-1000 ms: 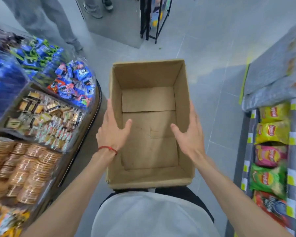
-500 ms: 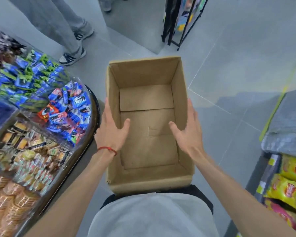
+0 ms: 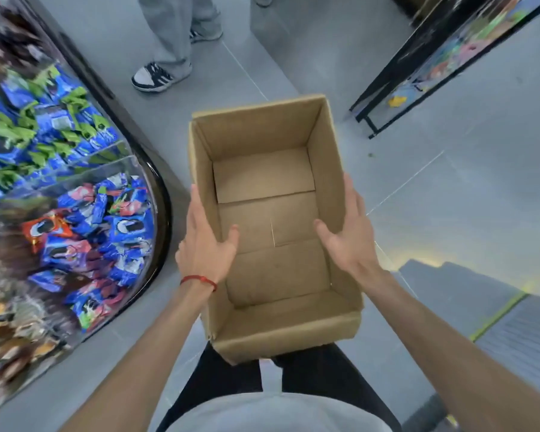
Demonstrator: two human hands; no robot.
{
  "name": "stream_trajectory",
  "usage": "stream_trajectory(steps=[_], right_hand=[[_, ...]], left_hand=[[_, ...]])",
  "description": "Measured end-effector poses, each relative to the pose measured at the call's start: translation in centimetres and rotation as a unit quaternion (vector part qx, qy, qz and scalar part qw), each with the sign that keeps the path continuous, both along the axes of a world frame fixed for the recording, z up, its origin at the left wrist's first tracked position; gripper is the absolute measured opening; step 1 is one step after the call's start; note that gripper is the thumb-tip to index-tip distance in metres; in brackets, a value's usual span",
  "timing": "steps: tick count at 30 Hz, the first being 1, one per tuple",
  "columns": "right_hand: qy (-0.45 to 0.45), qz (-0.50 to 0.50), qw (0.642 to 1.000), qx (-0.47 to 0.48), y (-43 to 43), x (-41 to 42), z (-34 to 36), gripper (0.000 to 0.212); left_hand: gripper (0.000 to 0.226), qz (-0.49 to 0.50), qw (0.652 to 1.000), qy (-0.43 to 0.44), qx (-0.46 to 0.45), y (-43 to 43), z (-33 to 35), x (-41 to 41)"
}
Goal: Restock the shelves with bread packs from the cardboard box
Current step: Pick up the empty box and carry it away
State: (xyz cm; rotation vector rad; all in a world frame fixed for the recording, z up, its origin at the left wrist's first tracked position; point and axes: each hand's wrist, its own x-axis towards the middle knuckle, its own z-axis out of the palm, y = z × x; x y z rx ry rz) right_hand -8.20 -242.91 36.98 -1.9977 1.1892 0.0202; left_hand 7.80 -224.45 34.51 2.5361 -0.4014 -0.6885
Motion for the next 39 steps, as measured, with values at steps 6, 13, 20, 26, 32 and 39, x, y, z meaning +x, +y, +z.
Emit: stream_trajectory(steps=[6,13,20,26,32,39], right_hand=[[0.021,0.076,0.997,0.016,-5.5,8.6,-7.3,0.107],[0.049,0.17,0.983,0.041,-11.0,15.5,-19.4,0.108],[0.034,0.232,0.97,0.069,-13.7,20.7,-33.3,0.108],[0.019,0.255,0.965,0.062,-14.0,24.3,-44.2,0.107],[-0.015,0.261,0.964,0.047,-12.8,27.4,-51.8,0.109],[-0.03,0.268,0.963,0.022,-12.6,29.2,-54.2,0.117]], left_hand=[[0.103,0.064,0.997,0.025,0.026,-3.9,-7.3,5.8],[0.105,0.143,0.986,0.044,0.068,-6.9,-17.6,9.5],[0.108,0.215,0.972,0.059,0.071,-9.4,-30.9,11.1],[0.107,0.242,0.967,0.05,0.062,-9.2,-41.7,13.3],[0.112,0.242,0.969,0.042,0.035,-8.4,-49.1,17.1],[0.107,0.255,0.966,0.029,-0.007,-7.9,-51.1,20.1]])
